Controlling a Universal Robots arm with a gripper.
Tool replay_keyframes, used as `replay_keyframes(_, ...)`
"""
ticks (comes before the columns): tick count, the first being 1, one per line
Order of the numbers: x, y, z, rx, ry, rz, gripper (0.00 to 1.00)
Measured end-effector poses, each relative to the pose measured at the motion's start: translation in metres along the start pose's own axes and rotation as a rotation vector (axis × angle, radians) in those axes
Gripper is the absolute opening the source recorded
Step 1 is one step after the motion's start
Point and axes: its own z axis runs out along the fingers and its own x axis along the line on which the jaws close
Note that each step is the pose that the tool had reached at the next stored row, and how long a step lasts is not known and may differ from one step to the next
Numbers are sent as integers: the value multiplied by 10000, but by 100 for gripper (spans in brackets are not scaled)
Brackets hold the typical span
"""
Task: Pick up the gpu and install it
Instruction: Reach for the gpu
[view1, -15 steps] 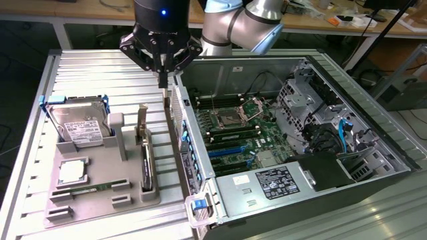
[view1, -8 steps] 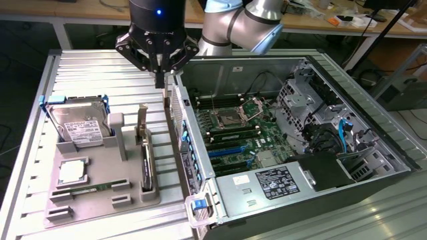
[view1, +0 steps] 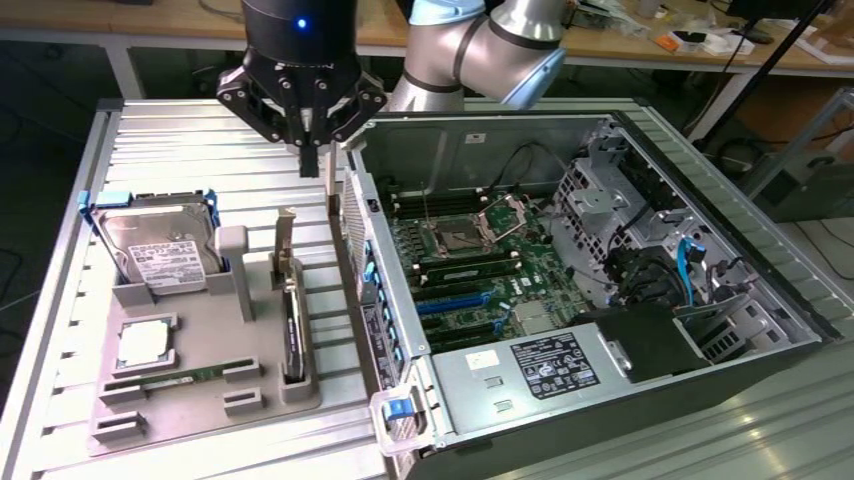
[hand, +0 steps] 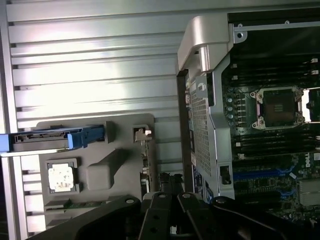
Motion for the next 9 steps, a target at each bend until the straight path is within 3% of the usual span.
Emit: replay_keyframes(9, 83, -6, -3, 1, 0, 0, 11)
